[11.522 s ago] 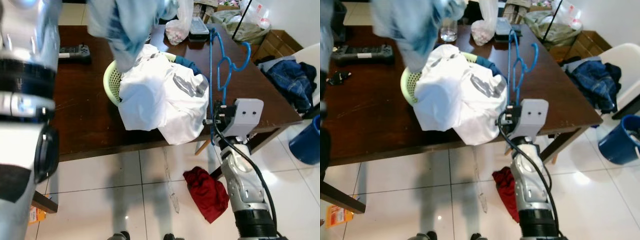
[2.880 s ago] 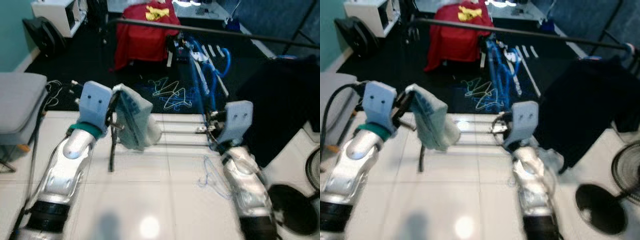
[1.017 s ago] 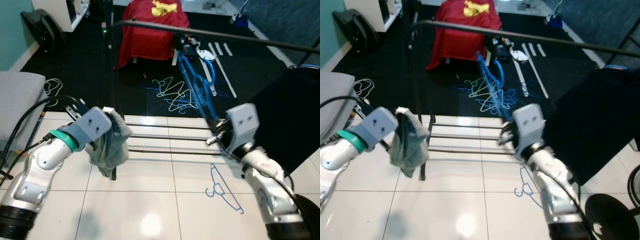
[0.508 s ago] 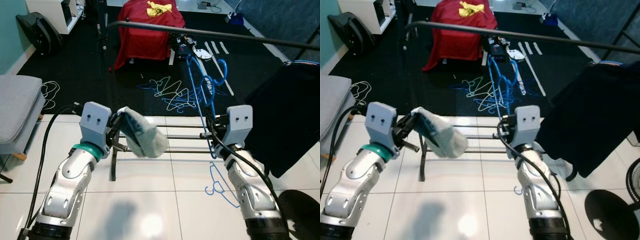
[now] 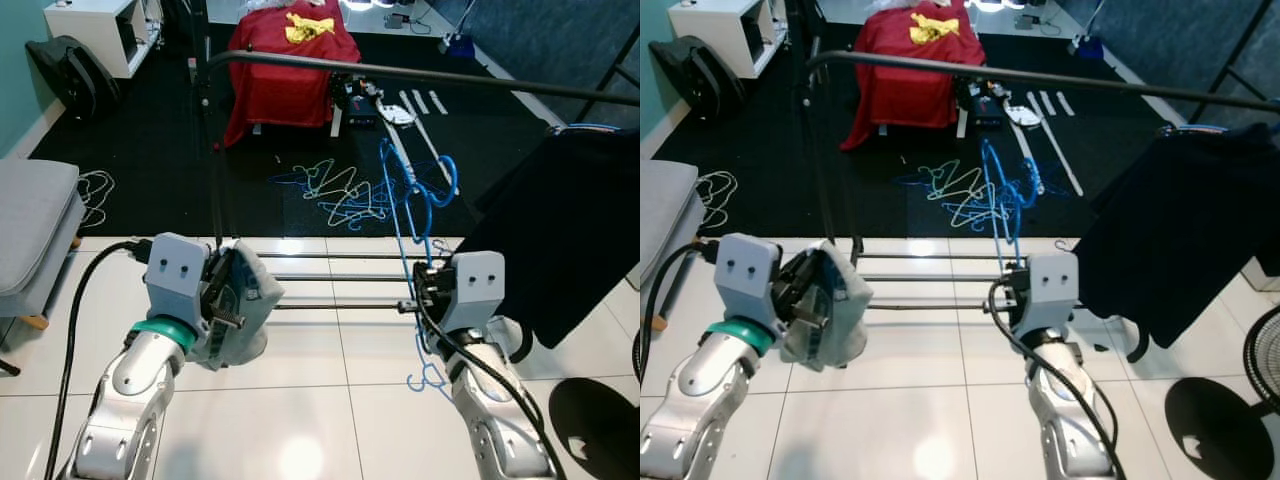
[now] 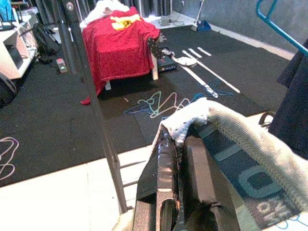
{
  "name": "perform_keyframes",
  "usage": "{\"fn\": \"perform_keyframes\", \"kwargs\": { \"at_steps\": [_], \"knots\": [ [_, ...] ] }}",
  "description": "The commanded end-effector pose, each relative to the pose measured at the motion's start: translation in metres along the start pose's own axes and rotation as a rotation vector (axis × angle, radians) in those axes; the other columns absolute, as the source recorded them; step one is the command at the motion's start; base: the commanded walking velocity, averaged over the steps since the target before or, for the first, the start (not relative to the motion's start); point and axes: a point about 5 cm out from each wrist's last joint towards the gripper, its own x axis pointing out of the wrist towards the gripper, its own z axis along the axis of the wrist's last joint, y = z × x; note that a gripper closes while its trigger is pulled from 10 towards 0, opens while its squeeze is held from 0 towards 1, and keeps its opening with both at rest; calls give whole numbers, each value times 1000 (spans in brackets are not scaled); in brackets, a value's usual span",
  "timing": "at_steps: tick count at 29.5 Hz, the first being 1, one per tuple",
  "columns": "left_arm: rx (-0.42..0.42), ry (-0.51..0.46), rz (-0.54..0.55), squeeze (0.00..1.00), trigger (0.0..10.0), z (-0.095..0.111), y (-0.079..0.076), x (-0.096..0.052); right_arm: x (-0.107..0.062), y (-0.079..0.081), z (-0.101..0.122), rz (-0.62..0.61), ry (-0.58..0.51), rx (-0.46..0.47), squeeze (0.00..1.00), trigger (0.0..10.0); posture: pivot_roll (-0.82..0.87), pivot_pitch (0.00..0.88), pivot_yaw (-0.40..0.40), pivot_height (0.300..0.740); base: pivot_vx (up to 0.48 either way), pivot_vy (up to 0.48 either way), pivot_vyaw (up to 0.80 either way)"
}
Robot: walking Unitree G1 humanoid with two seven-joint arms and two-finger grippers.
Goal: Hang hanger
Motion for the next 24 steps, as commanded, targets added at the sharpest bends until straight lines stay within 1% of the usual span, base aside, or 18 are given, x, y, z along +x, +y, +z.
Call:
{"fn": "perform_keyframes", "kwargs": {
  "at_steps": [1, 3, 10, 16, 24],
  "knots": [
    [-3, -10, -7, 0, 10000, 3, -3, 0, 1, 1, -1, 0, 4, 0, 0, 10000, -19, 22, 19, 740, 409, 0, 0],
    [-2, -11, -4, 0, 10000, 5, -5, 3, 2, 2, 0, 4, 1, -1, 0, 10000, -19, 24, 19, 740, 422, 0, 0],
    [2, -16, -1, 0, 10000, 6, -5, 6, 3, 1, 1, 3, -3, -3, 0, 10000, -20, 25, 21, 740, 421, 0, 0],
    [7, -20, 3, 0, 10000, 10, -4, 7, 3, -2, 5, -10, -10, -8, 0, 10000, -18, 27, 22, 740, 421, 0, 0],
    [15, -30, 8, 0, 10000, 14, -4, 11, 4, -4, 3, -17, -3, -6, 0, 10000, -15, 23, 23, 740, 426, 0, 0]
  ]
}}
